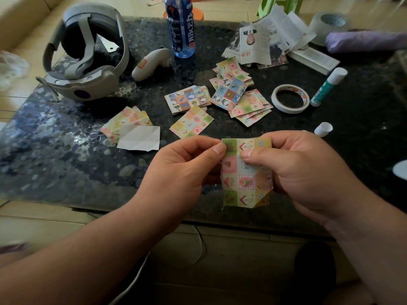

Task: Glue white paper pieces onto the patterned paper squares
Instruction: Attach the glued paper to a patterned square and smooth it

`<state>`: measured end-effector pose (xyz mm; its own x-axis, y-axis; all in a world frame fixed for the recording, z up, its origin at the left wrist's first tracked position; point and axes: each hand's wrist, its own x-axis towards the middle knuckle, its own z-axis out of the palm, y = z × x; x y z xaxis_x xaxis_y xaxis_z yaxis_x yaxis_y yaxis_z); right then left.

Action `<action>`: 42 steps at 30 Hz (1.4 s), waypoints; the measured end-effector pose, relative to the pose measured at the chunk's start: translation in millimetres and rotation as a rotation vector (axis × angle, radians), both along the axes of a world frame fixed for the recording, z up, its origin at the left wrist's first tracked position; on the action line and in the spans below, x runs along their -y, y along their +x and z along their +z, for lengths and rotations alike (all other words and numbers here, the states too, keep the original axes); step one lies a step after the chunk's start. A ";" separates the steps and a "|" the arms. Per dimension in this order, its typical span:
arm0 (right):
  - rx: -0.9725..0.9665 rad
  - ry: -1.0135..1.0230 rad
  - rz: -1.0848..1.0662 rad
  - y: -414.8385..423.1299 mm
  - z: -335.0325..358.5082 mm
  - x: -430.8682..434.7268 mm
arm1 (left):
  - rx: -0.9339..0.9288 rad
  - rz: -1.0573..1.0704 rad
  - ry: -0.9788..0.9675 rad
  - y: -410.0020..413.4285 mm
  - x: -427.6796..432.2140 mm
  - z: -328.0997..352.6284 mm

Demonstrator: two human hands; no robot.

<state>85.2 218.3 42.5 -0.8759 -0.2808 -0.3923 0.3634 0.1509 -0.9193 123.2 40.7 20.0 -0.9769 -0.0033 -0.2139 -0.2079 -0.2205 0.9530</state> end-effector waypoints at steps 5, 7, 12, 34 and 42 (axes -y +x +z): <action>-0.002 0.008 0.001 -0.6 -0.5 0.4 | -0.001 0.009 -0.028 0.0 -0.8 0.9; -0.006 0.014 0.003 -0.7 -1.3 0.6 | -0.007 0.008 -0.054 0.5 -0.6 0.6; -0.027 0.029 0.017 0.7 -3.2 0.7 | -0.022 0.014 -0.088 1.5 -1.4 2.4; -0.035 0.095 0.111 0.6 -6.1 -1.8 | 0.190 0.159 0.018 -13.4 3.9 4.8; 0.022 0.180 0.082 -0.2 -11.5 0.5 | 0.274 0.143 0.100 -16.9 7.7 3.1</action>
